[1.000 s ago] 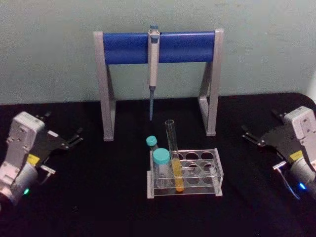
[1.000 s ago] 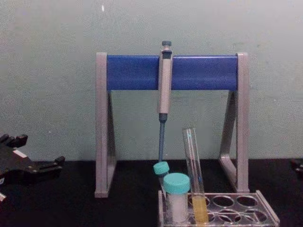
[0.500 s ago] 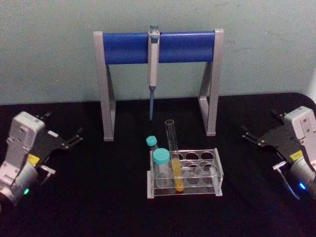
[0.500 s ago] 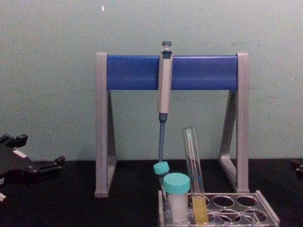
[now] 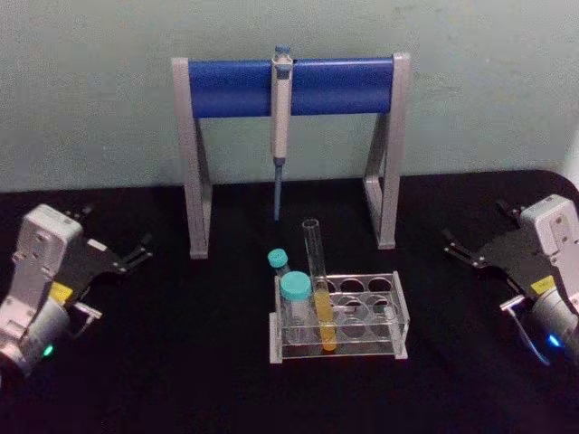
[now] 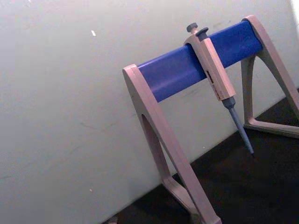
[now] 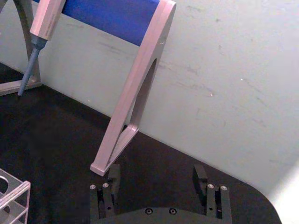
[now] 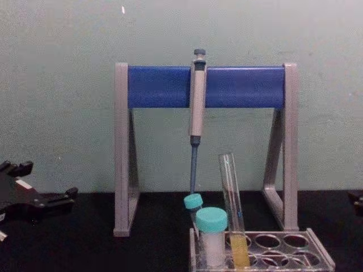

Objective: Pick up the test tube from the test tube rack, shake it, then place it back into the test tube rack.

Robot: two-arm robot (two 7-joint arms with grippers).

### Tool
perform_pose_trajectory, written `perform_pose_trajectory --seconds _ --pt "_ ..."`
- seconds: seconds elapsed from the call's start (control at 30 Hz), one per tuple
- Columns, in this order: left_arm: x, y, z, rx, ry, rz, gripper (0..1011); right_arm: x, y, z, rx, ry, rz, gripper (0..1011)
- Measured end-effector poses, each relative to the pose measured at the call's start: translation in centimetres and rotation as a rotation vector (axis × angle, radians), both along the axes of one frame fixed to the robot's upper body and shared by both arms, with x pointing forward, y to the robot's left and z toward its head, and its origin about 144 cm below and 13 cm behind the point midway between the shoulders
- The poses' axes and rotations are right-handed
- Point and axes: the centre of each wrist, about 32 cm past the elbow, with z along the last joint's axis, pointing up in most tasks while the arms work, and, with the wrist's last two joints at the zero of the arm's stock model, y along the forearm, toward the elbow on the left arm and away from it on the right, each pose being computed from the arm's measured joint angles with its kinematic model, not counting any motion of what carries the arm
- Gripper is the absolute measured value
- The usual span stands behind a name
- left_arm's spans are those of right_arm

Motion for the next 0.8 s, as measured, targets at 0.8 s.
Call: perform_pose_trajectory --seconds 0.8 --pt "0.0 0.0 0.0 0.0 0.0 0.0 1001 0.0 0.0 0.0 0.0 0.0 0.0 1000"
